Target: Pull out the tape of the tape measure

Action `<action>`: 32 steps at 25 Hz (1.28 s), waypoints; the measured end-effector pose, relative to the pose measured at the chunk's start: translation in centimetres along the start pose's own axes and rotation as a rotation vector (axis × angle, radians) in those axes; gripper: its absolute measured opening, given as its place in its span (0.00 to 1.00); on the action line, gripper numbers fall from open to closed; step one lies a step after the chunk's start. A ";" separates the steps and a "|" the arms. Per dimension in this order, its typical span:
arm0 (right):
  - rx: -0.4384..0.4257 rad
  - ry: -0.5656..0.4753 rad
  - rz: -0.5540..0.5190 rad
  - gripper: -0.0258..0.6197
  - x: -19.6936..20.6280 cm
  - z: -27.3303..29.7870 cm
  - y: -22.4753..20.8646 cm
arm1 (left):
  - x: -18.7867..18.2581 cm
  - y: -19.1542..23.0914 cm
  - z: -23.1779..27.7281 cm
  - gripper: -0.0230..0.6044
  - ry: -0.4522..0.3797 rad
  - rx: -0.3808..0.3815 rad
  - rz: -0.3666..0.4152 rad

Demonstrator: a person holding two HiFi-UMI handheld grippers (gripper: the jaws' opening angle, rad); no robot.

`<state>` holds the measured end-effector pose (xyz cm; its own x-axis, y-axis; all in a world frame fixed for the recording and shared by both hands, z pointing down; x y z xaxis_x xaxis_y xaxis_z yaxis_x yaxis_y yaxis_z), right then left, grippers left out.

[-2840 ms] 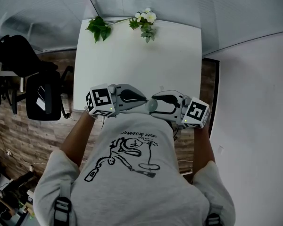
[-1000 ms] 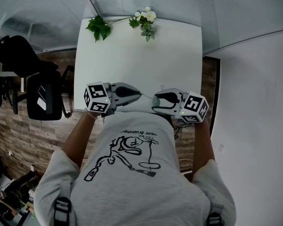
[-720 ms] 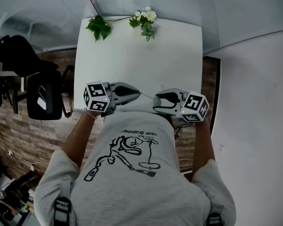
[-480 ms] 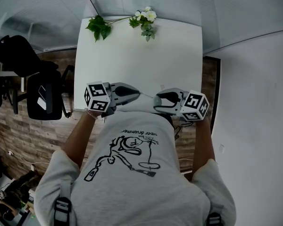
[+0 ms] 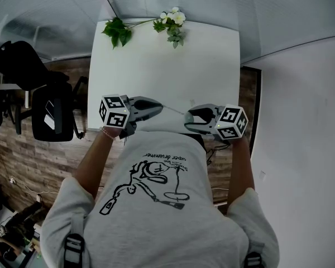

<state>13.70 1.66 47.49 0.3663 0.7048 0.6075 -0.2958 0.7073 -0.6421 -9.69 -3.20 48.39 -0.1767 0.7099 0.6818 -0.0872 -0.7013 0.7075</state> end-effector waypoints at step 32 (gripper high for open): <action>-0.002 0.004 0.090 0.38 2.5 -0.9 -0.7 | 2.0 0.7 -1.1 0.07 -0.019 -0.063 -0.074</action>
<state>15.63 2.90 49.01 0.3416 0.7650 0.5459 -0.3261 0.6412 -0.6946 -11.17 -2.34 50.06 -0.1483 0.7609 0.6317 -0.1609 -0.6488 0.7437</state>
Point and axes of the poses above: the fingertips, and each gripper's own axes: z forward along the fingers, y to its left, x out of its underside, the point moved 9 cm from there along -z, backward along the fingers, and after that the axes turned 2 degrees about z, right-handed, at the moved point
